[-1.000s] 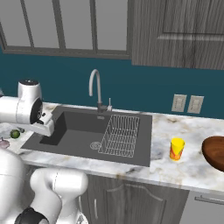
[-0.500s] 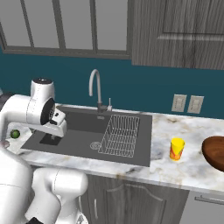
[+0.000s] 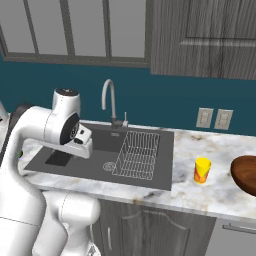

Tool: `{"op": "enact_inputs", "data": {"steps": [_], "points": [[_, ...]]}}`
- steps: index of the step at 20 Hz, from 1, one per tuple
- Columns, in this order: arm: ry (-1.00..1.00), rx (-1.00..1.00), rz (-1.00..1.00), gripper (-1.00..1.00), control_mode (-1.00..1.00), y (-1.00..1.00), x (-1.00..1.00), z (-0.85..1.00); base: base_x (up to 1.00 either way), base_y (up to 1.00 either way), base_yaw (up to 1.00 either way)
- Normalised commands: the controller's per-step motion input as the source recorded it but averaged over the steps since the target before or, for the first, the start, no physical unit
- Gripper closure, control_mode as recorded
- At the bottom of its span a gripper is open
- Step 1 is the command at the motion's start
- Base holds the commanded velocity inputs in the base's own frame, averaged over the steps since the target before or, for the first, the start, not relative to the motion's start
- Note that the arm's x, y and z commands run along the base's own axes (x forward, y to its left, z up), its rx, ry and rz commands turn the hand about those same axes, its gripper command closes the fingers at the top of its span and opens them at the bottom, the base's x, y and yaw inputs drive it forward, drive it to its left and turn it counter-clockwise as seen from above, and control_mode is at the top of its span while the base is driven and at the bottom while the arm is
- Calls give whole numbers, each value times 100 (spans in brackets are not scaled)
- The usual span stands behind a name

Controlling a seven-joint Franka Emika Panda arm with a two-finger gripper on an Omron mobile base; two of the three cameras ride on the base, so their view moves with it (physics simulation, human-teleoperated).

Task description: Remove the avocado and garlic from the sink. Then move the bowl and cup from the counter to the sink for washing.

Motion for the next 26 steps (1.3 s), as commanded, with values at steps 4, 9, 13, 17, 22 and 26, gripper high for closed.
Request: {"op": "enact_inputs", "data": {"steps": [4,9,13,17,22,26], "points": [[0,0,0,-100,-100,-56,-5,11,0,0,0],[1,0,0,-100,-100,-57,-4,10,0,0,0],[1,-1,0,-100,-100,-55,0,8,0,0,0],[2,-1,0,-100,-100,-54,0,7,0,0,0],[3,-3,0,-100,-100,-50,0,5,0,0,0],[1,-5,0,-100,-100,-46,2,1,0,0,0]]}}
